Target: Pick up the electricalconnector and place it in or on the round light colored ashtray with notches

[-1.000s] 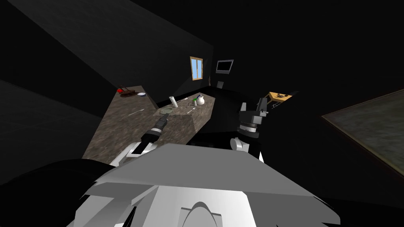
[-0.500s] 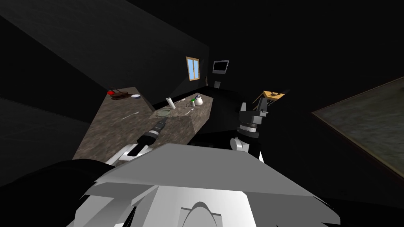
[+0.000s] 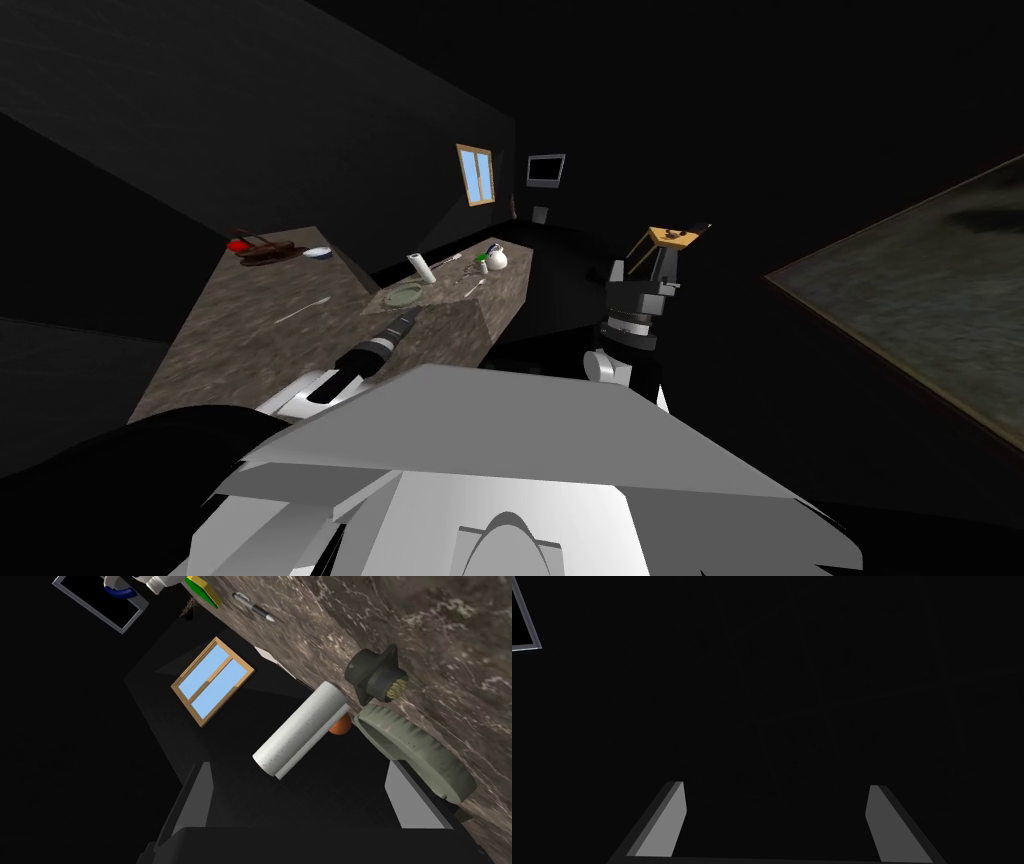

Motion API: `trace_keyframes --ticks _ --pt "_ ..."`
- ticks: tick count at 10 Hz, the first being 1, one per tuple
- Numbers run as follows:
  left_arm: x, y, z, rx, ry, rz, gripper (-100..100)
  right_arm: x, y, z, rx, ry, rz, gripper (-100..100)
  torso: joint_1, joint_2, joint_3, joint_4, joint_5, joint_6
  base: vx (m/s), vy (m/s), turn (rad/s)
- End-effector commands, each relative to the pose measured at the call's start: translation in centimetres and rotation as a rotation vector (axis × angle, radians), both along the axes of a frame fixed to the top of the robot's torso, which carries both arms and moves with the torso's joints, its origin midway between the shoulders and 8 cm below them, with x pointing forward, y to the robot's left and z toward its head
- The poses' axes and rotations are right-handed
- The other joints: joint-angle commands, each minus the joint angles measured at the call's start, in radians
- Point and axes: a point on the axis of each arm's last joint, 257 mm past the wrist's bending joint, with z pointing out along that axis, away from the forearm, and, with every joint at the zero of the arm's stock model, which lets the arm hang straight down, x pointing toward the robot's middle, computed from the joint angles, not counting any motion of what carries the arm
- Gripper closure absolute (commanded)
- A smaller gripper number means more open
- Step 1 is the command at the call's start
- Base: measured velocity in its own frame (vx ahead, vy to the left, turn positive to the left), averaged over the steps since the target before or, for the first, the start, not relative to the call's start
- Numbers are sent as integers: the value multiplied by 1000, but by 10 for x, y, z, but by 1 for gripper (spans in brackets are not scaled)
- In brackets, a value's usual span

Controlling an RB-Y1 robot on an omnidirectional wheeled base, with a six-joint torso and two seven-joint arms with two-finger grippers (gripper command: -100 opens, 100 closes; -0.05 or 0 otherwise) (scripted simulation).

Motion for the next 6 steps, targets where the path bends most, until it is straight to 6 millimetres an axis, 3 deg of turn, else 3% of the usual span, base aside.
trace_keyframes --ticks 1,6 --pt "-8 8 -12 22 60 -2 -100 0 0 0 0 0 0 0 0 0 0 0 0 0 70 71 -189" --pt "-41 28 -46 72 233 -6 -100 0 0 0 0 0 0 0 0 0 0 0 0 0 60 70 -197"
